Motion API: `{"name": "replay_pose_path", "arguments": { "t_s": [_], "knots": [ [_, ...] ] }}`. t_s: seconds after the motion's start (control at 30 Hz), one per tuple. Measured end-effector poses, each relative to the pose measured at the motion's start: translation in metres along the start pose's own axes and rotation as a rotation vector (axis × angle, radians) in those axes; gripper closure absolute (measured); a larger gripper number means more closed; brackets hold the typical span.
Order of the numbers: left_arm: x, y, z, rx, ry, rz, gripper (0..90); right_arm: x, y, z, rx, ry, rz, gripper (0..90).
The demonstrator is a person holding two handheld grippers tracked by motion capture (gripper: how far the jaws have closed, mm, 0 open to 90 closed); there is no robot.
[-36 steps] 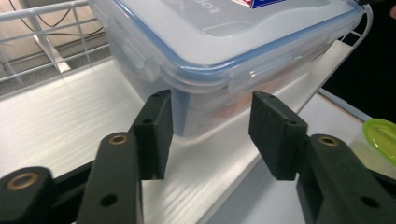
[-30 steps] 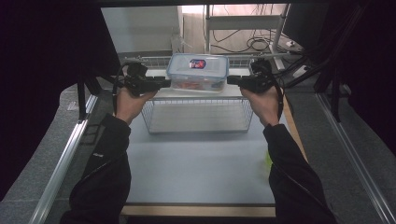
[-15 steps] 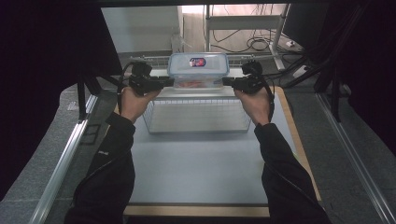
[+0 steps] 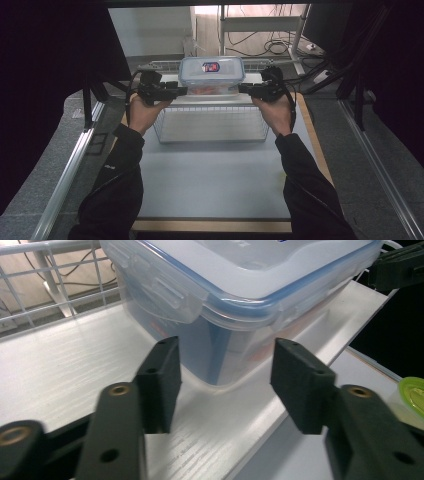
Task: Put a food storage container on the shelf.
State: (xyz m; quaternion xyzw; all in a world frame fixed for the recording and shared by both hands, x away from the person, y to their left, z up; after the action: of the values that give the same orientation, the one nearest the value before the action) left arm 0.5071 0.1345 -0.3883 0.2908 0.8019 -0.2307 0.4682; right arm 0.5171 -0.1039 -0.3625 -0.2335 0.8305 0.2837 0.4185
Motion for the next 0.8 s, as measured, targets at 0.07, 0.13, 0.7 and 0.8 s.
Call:
{"name": "replay_pose_path", "arguments": {
  "t_s": [0.07,0.13,0.7,0.8],
  "knots": [
    [0.002,-0.002,-0.001,0.001,-0.001,0.006,35.5,0.0,0.0,-0.002,-0.005,-0.002,0.002,74.7],
    [0.003,-0.004,-0.003,0.001,-0.004,0.021,33.6,0.0,0.0,-0.004,-0.014,-0.003,0.007,72.5],
    [0.018,-0.026,-0.015,0.016,-0.015,0.09,14.2,0.015,0.01,-0.007,-0.031,0.007,-0.065,48.3],
    [0.021,-0.031,-0.017,0.018,-0.015,0.1,12.5,0.018,0.012,-0.008,-0.033,0.01,-0.072,44.9]
  ]
}}
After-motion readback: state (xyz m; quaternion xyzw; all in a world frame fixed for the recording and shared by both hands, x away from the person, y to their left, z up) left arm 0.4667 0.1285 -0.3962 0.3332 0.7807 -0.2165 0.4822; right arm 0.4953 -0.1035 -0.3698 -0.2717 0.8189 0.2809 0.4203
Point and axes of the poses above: each handheld gripper's, and its own axes: z roughly forward along the jaws, x roughly out of its underside, y roughly to its left, the point moved 9 cm from there along z, roughly forward along the jaws, and after that the axes turned 5 degrees about z, right-handed, at the moved point
